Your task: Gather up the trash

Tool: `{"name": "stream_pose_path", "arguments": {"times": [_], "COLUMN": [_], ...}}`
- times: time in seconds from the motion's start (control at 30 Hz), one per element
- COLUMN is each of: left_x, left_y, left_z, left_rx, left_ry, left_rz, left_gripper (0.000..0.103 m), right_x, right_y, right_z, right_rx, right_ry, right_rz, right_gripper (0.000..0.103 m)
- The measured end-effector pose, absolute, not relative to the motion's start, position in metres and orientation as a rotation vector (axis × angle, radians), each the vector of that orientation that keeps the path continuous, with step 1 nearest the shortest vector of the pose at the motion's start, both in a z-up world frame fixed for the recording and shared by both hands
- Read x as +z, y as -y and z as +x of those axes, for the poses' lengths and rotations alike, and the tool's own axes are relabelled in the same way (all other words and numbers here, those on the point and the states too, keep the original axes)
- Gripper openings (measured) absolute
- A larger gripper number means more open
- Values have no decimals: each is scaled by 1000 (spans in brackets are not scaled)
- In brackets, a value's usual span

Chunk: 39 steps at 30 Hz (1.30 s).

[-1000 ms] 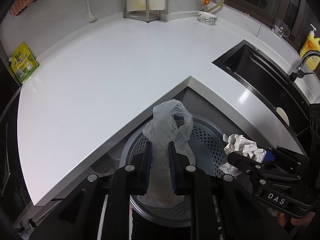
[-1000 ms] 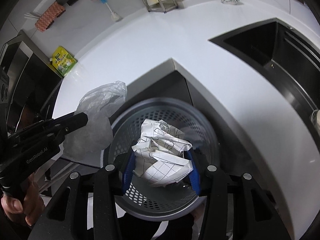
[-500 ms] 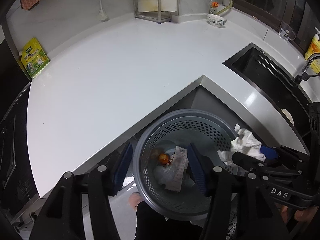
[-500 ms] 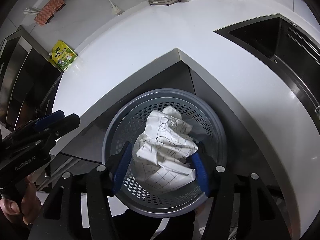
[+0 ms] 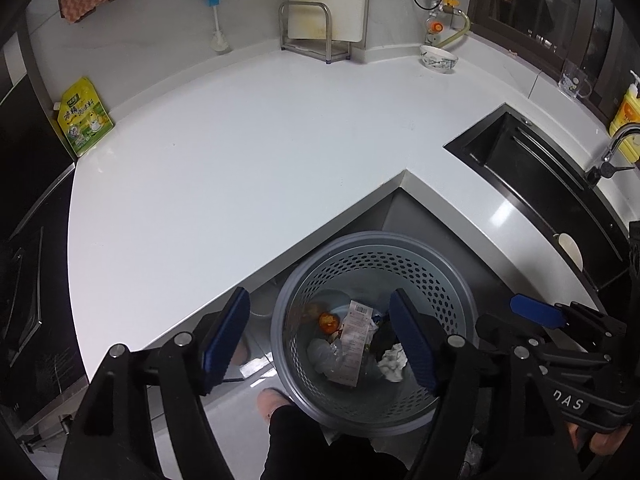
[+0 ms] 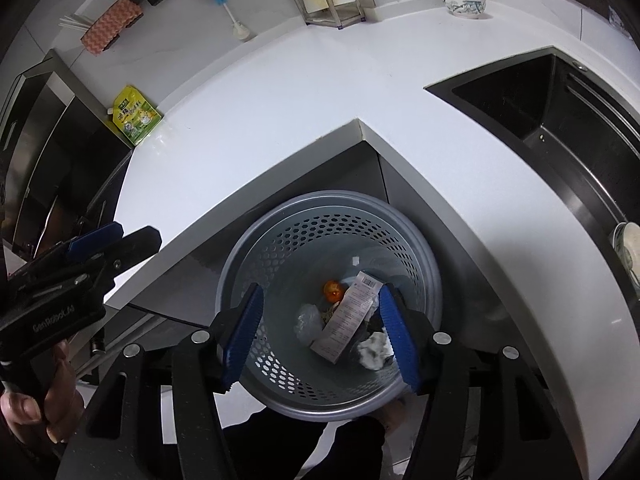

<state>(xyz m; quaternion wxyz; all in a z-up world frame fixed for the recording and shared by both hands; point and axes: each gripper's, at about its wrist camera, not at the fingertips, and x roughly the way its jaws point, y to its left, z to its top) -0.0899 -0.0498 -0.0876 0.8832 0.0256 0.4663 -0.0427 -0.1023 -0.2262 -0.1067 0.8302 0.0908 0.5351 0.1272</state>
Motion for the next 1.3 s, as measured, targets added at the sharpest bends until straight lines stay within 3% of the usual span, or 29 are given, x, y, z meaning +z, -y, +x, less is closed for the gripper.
{"name": "stream_pose_path", "arguments": {"times": [0.67, 1.0, 1.3], "left_x": [-68, -63, -64], "left_y": [56, 59, 62], "left_z": [-95, -95, -94], "left_rx": [-85, -68, -52], "left_ry": [-935, -923, -929], "left_rz": [54, 64, 76], "left_gripper": [84, 96, 97], "right_x": [-85, -82, -82], "right_y": [233, 236, 240], "right_z": [-116, -116, -115], "right_rx": [264, 267, 267], "right_ry": [-1099, -1092, -1093], "right_rz": [170, 183, 190], "right_gripper": [63, 64, 64]}}
